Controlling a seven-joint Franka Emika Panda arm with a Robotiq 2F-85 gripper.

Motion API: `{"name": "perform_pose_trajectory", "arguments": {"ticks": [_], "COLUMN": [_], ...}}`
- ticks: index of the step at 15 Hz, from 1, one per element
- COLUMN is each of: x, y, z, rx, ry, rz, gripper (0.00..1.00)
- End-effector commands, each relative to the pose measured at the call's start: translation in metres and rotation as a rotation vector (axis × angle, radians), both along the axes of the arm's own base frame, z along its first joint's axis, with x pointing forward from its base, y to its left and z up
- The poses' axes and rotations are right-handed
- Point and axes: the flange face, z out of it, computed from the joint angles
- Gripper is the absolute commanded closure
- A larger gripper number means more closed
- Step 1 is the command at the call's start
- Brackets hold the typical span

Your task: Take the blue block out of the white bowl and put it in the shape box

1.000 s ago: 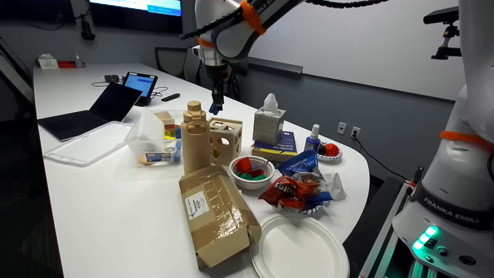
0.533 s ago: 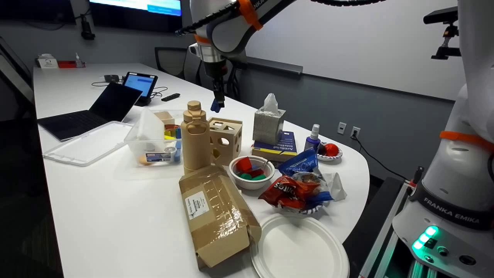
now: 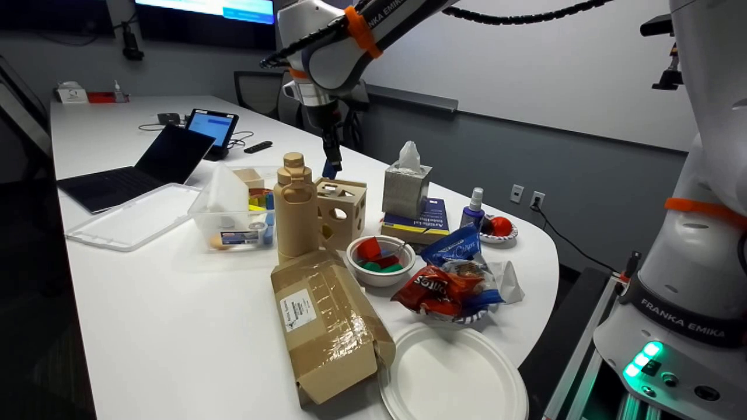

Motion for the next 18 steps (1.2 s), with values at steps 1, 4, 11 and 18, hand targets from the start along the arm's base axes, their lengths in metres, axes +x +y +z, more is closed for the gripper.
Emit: {"name": "perform_pose_trajectory", "arguments": {"ticks": [1, 4, 11, 18], "x": [0.023, 0.033, 0.044, 0.046], "y": [0.004, 0.004, 0.001, 0.004], "z": [-0.001, -0.001, -0.002, -0.022], "rx": [-0.035, -0.047, -0.066, -0.058], "ry": [0.023, 0.045, 0.100, 0.161], "rz": [0.006, 0.001, -0.012, 0.003], "gripper": [0.84, 0.84, 0.84, 0.84]}}
